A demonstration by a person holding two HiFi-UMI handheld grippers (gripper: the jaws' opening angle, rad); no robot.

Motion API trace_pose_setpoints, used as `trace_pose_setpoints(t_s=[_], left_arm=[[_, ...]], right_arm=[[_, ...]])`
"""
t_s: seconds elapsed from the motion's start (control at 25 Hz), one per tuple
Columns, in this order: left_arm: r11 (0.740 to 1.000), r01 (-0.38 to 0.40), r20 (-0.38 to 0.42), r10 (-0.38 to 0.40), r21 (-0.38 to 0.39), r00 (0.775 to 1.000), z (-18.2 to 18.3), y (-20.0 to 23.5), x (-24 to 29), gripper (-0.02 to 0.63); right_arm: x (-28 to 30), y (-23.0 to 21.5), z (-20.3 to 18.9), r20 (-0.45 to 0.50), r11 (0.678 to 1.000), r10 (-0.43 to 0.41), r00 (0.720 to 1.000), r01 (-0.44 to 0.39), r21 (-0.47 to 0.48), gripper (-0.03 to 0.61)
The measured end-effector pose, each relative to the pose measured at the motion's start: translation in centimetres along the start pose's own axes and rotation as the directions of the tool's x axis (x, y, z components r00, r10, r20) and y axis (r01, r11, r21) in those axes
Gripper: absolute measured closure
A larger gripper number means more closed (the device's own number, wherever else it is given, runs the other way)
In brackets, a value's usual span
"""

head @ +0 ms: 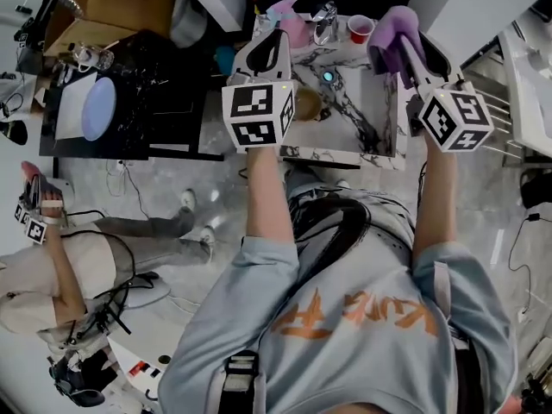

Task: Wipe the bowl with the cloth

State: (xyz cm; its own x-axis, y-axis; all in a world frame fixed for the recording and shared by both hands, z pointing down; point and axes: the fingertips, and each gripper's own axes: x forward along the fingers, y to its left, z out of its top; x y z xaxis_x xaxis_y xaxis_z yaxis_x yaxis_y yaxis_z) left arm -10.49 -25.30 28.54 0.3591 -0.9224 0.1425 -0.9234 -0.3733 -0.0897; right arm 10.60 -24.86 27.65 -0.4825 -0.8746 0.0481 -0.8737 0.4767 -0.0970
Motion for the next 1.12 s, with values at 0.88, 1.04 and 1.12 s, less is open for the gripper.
trace_pose_setpoints(t_s=[0.88,1.04,1.12], left_arm=[[0.986,-0.161,0.045,0.163,-0.048,0.986,0.1,5.0,-4.3,0.586],[0.986,-0.156,0.054,0.159,-0.058,0.986,0.3,4.9,-4.1,0.586],[0.986,-0.15,0.06,0.155,-0.067,0.986,0.4,4.8,-4.0,0.586]], right_arm=[[2.8,3.6,2.5,0.077,0.998,0.021,0.997,-0.016,-0.068,0.456],[2.9,3.6,2.6,0.073,0.997,0.027,0.997,-0.022,-0.076,0.456],[2.8,3.3,2.5,0.072,0.997,0.026,0.997,-0.02,-0.078,0.456]])
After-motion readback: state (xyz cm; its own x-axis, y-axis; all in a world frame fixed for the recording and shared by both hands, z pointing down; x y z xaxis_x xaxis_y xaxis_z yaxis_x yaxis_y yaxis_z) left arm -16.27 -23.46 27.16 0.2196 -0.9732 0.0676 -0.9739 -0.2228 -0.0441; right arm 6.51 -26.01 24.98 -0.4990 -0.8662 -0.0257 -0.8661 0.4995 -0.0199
